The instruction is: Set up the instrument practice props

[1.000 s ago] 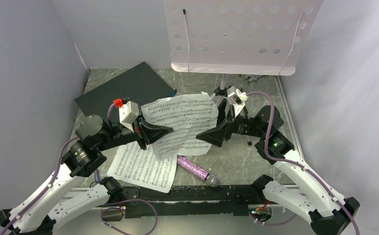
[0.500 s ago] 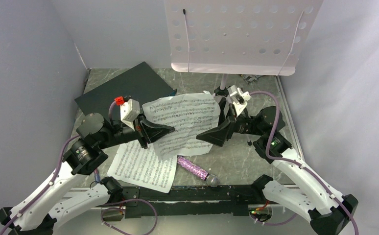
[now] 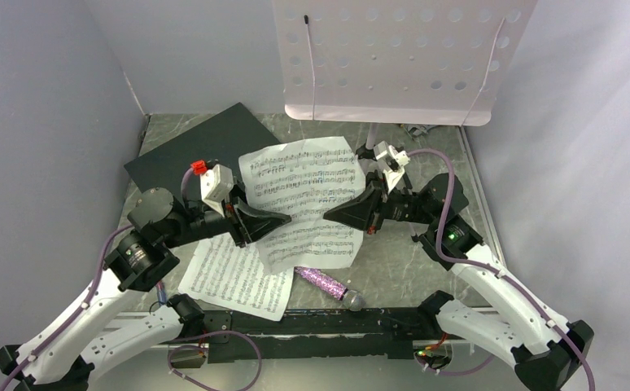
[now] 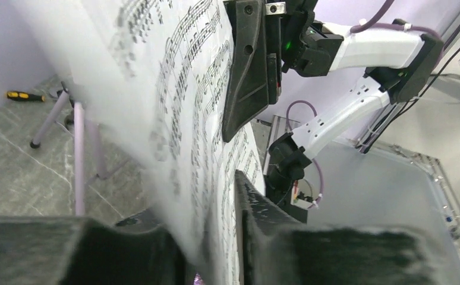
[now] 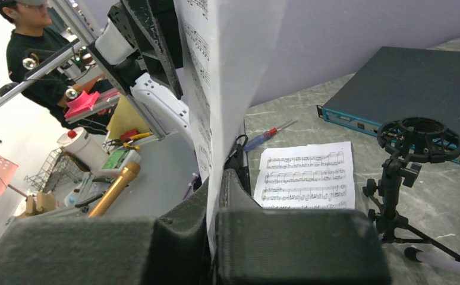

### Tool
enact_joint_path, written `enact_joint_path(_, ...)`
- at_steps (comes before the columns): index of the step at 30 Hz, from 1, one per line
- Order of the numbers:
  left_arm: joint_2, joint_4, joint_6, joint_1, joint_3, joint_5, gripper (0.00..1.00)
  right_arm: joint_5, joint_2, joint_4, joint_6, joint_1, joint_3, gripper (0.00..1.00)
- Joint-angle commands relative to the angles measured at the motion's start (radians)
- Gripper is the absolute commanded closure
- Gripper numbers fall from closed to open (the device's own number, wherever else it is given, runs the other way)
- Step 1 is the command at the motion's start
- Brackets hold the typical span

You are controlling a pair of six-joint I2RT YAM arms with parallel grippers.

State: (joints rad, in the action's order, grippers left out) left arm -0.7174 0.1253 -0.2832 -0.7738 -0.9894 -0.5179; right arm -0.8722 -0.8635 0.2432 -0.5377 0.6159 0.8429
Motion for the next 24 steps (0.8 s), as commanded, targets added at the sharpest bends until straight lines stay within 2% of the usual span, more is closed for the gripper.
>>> enact_joint_path(1,0.011,0.005,-0.002,0.001,-0.003,0.030,0.63,0.031,0.021,-0.024,0.045,-0.001,0.056,1.00)
enact_joint_path(9,0.016,0.058,0.034,0.001,-0.013,0.052,0.41,0.102,0.032,-0.102,0.076,0.000,0.090,1.00)
enact_joint_path(12,0.024,0.062,0.048,0.001,-0.009,0.076,0.20,0.136,0.026,-0.171,0.103,0.000,0.132,1.00)
enact_joint_path(14,0.023,0.055,0.057,0.001,-0.004,0.085,0.12,0.150,0.023,-0.206,0.118,0.000,0.158,1.00)
enact_joint_path(17,0.007,0.063,0.070,0.001,-0.008,0.098,0.08,0.170,0.015,-0.271,0.153,-0.001,0.205,1.00)
enact_joint_path(24,-0.042,0.125,0.126,0.002,-0.056,0.177,0.07,0.145,0.018,-0.363,0.197,0.000,0.308,1.00)
